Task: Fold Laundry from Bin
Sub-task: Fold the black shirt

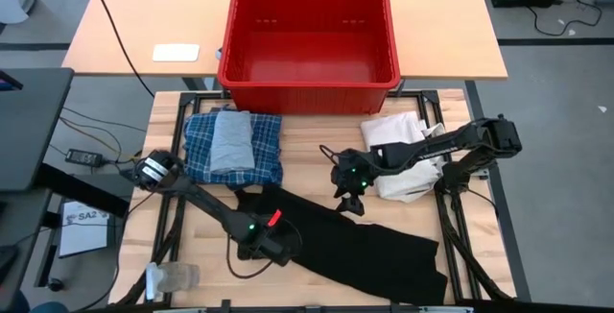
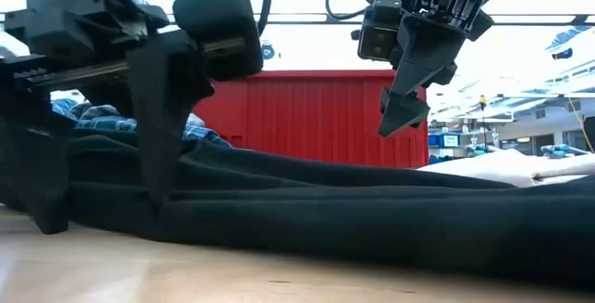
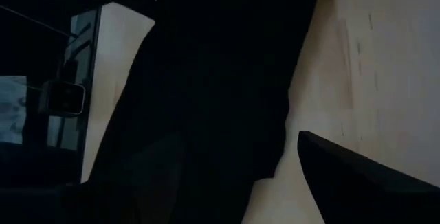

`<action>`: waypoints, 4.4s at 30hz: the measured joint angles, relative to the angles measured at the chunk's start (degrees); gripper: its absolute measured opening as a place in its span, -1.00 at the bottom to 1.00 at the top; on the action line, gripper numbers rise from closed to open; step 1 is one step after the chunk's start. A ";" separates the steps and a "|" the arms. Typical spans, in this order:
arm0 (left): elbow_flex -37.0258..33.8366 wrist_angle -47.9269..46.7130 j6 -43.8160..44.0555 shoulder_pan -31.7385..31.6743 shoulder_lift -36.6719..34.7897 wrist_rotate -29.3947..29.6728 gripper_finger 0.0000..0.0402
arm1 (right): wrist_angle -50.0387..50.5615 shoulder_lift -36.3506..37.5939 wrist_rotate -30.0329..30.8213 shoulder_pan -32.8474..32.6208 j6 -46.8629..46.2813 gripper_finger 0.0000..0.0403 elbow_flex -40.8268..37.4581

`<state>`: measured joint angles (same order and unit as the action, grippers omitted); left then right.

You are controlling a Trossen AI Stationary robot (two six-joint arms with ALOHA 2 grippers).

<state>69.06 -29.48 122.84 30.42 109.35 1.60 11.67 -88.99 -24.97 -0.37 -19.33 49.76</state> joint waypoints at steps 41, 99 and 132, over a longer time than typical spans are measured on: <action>-0.26 3.54 -17.84 -2.37 4.82 23.91 -0.98 | -11.33 -32.54 -10.82 3.66 5.65 -0.90 18.97; 63.84 -37.75 -105.17 -19.02 -11.57 25.91 -0.99 | 29.91 13.67 11.79 12.76 10.07 -0.91 45.92; 63.56 -35.98 -109.02 -42.32 -16.18 1.02 -0.99 | 25.33 14.12 22.99 17.76 1.43 -0.91 45.92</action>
<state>132.62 -65.46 13.82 -11.90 93.17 2.62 37.00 -74.87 -1.99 17.39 -17.90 95.68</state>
